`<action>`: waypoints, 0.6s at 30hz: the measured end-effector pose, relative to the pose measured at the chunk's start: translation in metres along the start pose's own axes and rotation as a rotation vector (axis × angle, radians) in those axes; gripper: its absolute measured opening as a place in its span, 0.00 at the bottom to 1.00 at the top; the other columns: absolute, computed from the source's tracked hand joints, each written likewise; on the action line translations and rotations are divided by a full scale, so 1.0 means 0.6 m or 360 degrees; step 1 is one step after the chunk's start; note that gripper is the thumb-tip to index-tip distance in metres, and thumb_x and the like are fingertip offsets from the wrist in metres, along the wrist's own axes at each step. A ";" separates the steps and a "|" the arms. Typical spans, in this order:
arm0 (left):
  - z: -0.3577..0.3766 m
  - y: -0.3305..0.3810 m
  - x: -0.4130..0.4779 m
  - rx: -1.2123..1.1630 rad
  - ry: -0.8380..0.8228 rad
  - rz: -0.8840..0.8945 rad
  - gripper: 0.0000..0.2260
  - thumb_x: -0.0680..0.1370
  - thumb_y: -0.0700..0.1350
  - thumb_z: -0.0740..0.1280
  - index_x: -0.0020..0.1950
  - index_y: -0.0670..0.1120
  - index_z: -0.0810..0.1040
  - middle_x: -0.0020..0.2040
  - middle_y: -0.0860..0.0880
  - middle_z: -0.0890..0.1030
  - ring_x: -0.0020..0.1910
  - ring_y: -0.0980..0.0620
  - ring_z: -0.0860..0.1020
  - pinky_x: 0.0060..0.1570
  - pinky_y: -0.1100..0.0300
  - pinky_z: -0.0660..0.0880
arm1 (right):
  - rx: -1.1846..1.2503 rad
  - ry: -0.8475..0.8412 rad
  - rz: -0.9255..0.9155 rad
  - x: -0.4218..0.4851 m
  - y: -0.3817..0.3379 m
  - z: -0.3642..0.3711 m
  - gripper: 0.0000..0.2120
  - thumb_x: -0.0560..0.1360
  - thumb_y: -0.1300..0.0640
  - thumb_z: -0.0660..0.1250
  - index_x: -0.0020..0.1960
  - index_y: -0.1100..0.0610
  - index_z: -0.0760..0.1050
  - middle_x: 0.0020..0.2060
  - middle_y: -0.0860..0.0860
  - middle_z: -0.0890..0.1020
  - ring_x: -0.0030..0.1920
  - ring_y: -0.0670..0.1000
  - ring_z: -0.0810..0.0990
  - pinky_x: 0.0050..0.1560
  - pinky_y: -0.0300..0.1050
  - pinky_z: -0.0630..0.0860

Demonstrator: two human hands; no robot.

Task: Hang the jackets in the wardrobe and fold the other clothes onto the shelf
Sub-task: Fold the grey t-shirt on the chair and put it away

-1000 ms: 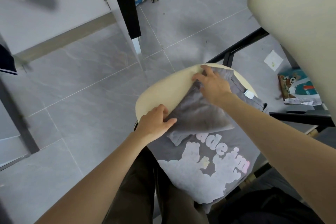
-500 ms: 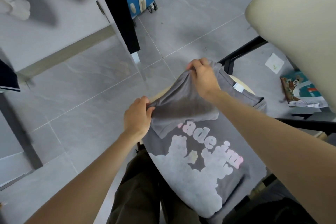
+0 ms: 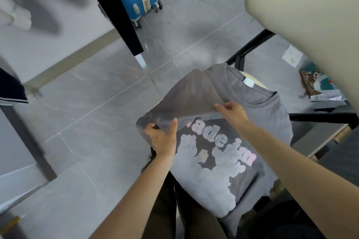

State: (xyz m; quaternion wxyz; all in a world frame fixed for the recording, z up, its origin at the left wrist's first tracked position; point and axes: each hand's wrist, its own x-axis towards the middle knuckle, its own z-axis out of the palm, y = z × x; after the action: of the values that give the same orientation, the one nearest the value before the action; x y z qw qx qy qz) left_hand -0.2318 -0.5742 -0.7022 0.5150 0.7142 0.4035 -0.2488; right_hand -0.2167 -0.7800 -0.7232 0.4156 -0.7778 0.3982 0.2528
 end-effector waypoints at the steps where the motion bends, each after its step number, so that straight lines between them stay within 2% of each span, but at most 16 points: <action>1: 0.004 -0.007 -0.003 0.0001 -0.0046 0.0018 0.29 0.77 0.47 0.69 0.70 0.42 0.55 0.59 0.47 0.66 0.52 0.46 0.70 0.51 0.56 0.71 | -0.0027 -0.0035 -0.0041 -0.002 0.004 0.001 0.14 0.77 0.45 0.67 0.52 0.56 0.75 0.43 0.50 0.79 0.45 0.52 0.77 0.37 0.39 0.69; 3: 0.008 -0.015 -0.008 -0.0113 -0.0114 -0.0005 0.20 0.80 0.42 0.65 0.66 0.42 0.58 0.51 0.43 0.75 0.40 0.48 0.76 0.38 0.62 0.74 | -0.0070 -0.0017 -0.0159 -0.009 0.007 -0.001 0.10 0.77 0.48 0.67 0.45 0.54 0.73 0.36 0.47 0.76 0.38 0.48 0.76 0.31 0.34 0.65; 4: 0.009 -0.015 -0.010 -0.0198 -0.0123 -0.0042 0.17 0.80 0.39 0.62 0.66 0.41 0.59 0.45 0.42 0.76 0.34 0.50 0.75 0.32 0.65 0.74 | -0.0058 0.0031 -0.0221 -0.012 0.007 -0.004 0.10 0.77 0.48 0.67 0.45 0.55 0.73 0.35 0.47 0.76 0.35 0.47 0.76 0.30 0.33 0.66; 5: 0.008 -0.017 -0.010 -0.0241 -0.0107 -0.0066 0.17 0.80 0.37 0.61 0.66 0.40 0.59 0.41 0.43 0.75 0.30 0.51 0.73 0.28 0.65 0.72 | -0.0027 0.0093 -0.0272 -0.014 0.007 -0.008 0.10 0.77 0.49 0.67 0.45 0.55 0.73 0.36 0.48 0.77 0.35 0.46 0.77 0.31 0.33 0.68; 7: 0.004 -0.019 -0.014 -0.0173 -0.0079 -0.0095 0.19 0.79 0.36 0.61 0.67 0.40 0.59 0.37 0.44 0.73 0.28 0.50 0.71 0.29 0.60 0.71 | -0.0005 0.0237 -0.0347 -0.015 0.003 -0.014 0.10 0.77 0.49 0.68 0.48 0.56 0.73 0.38 0.49 0.78 0.36 0.50 0.79 0.37 0.41 0.74; 9: 0.000 -0.022 -0.024 -0.0025 -0.0095 -0.0081 0.24 0.77 0.37 0.63 0.69 0.41 0.58 0.44 0.43 0.75 0.35 0.43 0.76 0.41 0.53 0.74 | -0.0031 0.0314 -0.0336 -0.015 0.002 -0.017 0.09 0.77 0.51 0.68 0.51 0.55 0.74 0.40 0.49 0.77 0.40 0.53 0.78 0.42 0.46 0.75; 10: -0.002 -0.026 -0.030 0.0105 -0.0074 -0.0052 0.27 0.76 0.39 0.65 0.71 0.43 0.56 0.50 0.42 0.75 0.44 0.39 0.77 0.49 0.50 0.75 | -0.0032 0.0309 -0.0302 -0.016 0.004 -0.017 0.09 0.77 0.52 0.68 0.53 0.55 0.74 0.42 0.50 0.77 0.43 0.53 0.78 0.44 0.47 0.75; 11: -0.003 -0.030 -0.036 0.0247 -0.0025 0.0008 0.29 0.75 0.40 0.67 0.71 0.44 0.54 0.58 0.41 0.73 0.54 0.38 0.75 0.55 0.50 0.72 | -0.0028 0.0291 -0.0266 -0.017 0.009 -0.018 0.10 0.77 0.53 0.68 0.56 0.56 0.74 0.44 0.50 0.77 0.46 0.53 0.78 0.47 0.47 0.75; 13: 0.000 -0.031 -0.049 0.0408 0.0101 0.0194 0.29 0.74 0.38 0.68 0.69 0.44 0.56 0.66 0.41 0.65 0.63 0.40 0.66 0.57 0.53 0.66 | 0.0010 0.0297 -0.0212 -0.022 0.024 -0.023 0.11 0.77 0.55 0.67 0.58 0.57 0.74 0.49 0.52 0.78 0.52 0.54 0.77 0.51 0.47 0.74; 16: 0.016 -0.024 -0.066 0.0535 0.0155 0.0508 0.22 0.72 0.35 0.67 0.63 0.42 0.64 0.62 0.40 0.65 0.60 0.43 0.65 0.53 0.58 0.62 | 0.0042 0.0469 -0.0176 -0.038 0.063 -0.044 0.12 0.78 0.57 0.64 0.61 0.58 0.73 0.59 0.56 0.76 0.62 0.57 0.73 0.62 0.50 0.71; 18: 0.037 -0.020 -0.080 0.0657 0.0049 0.0727 0.18 0.72 0.34 0.66 0.61 0.42 0.69 0.56 0.44 0.69 0.54 0.47 0.65 0.52 0.61 0.61 | -0.0042 0.0598 -0.0146 -0.050 0.101 -0.067 0.13 0.79 0.58 0.63 0.63 0.59 0.72 0.63 0.58 0.72 0.66 0.59 0.66 0.65 0.51 0.65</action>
State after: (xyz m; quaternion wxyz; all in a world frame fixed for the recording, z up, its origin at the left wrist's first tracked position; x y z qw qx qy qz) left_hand -0.2668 -0.6089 -0.6793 0.3954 0.8797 0.1811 -0.1925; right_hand -0.2809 -0.8221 -0.7072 0.3347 -0.8340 0.4295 0.0891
